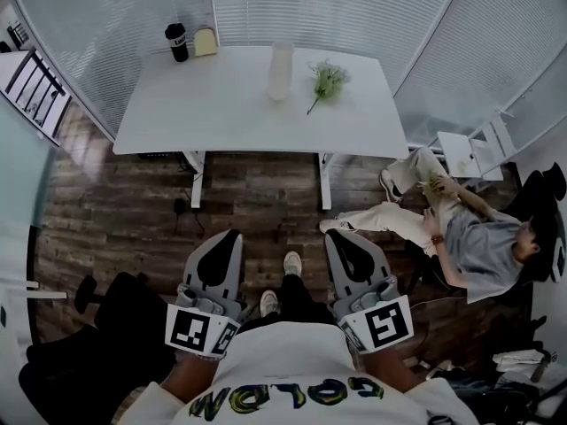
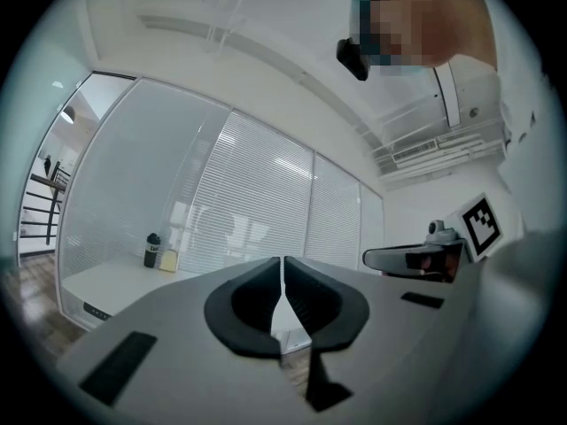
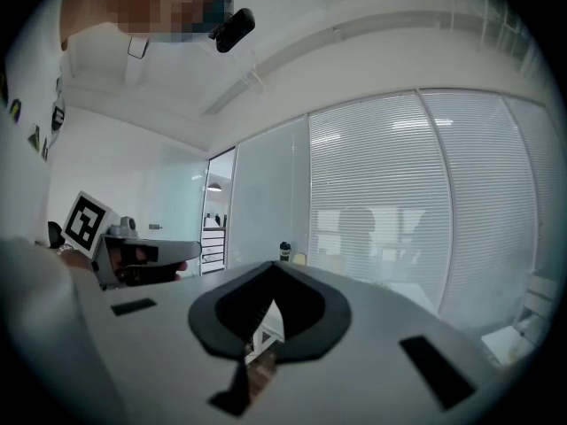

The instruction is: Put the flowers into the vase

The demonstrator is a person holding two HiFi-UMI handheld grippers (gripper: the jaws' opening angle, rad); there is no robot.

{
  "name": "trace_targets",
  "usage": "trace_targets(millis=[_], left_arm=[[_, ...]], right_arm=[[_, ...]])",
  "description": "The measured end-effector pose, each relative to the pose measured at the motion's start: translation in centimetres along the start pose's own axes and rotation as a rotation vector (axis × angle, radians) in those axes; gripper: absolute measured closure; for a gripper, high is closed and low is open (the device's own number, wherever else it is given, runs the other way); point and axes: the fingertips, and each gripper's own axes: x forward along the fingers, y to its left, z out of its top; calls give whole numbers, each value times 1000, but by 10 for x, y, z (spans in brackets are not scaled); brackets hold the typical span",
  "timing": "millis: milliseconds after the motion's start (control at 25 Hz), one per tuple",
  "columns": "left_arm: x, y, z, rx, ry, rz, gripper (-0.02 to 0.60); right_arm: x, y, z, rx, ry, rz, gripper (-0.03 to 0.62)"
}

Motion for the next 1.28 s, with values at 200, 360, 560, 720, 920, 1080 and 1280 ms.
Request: trace_targets(millis=[200,360,560,720,920,1080,1280], left_arm=[[28,12,-2,-3,-2,2,557],[64,20,-4,4,-3,0,557],[124,26,-6,19,-11,0,557],[176,25,-3,21,-11,2,557],[243,21,-2,25,-2,6,557],[289,24,-5,26,-3,18,557],[328,36,-14,25,9,40,557]], right_arm=[[27,-23,-2,-1,-7,-4,583],[50,-50,-3,0,-18,-3,583],[80,-96,-7,4,-26,4,583],[104,-143,-3,7,-32,10,583],[134,-205,-2,18,-31,16,583],[161,-245,-7,17,-25,37,583],[192,-281,-15,25,-10,48,583]])
